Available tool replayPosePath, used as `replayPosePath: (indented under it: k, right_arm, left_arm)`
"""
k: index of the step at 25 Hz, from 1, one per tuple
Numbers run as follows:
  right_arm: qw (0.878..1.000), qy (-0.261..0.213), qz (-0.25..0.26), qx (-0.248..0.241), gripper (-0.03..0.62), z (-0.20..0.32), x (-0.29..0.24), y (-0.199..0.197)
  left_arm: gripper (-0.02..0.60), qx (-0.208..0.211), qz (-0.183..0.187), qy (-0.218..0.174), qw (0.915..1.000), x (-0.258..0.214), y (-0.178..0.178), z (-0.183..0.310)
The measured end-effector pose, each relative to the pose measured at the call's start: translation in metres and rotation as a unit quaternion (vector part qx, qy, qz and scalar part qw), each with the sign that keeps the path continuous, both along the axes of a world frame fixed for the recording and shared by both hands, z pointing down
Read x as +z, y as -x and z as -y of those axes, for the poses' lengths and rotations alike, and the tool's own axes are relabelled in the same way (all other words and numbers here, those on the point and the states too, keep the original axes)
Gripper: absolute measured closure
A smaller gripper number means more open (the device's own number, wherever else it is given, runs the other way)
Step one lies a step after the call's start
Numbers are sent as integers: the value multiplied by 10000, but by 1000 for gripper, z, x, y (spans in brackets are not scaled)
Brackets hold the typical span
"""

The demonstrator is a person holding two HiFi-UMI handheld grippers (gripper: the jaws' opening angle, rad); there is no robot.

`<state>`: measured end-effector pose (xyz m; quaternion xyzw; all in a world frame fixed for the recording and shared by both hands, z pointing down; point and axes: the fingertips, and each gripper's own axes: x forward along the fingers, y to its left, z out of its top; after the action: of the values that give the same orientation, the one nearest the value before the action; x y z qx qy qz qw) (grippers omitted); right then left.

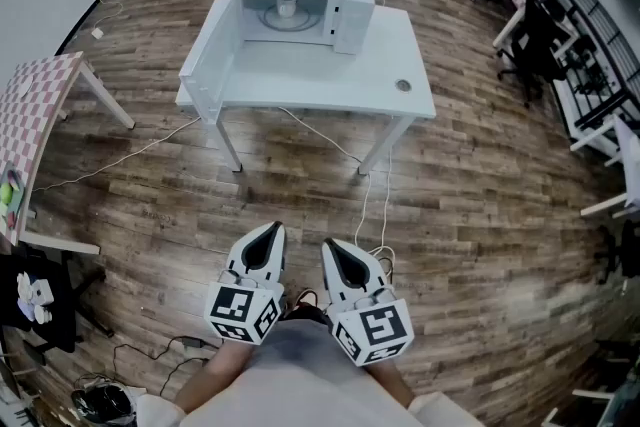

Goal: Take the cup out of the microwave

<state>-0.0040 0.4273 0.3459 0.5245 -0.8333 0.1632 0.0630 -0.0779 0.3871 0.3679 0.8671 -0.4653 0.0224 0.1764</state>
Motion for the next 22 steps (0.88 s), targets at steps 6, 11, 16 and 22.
replayPosePath:
  k: [6,11,16,22]
  right_arm:
    - [9997,-146,3,-182,572,-16,-9,-2]
    - [9996,-157,43,-247,572,-27,-10,-4]
    - [9992,-115,213,-323,572,-30,-9,-4]
    - [9991,-143,227,-328,572,-8,-4,-3]
  left_arm:
    - [568,-98,-7,-89,9999,-5,-8,-17]
    - [568,-153,-27,-96,9998,-7,-9,-28]
    - [568,-158,24,-25,9999,-3,-7,-30]
    - [568,-33,-47,61,10000,5,-10,-9]
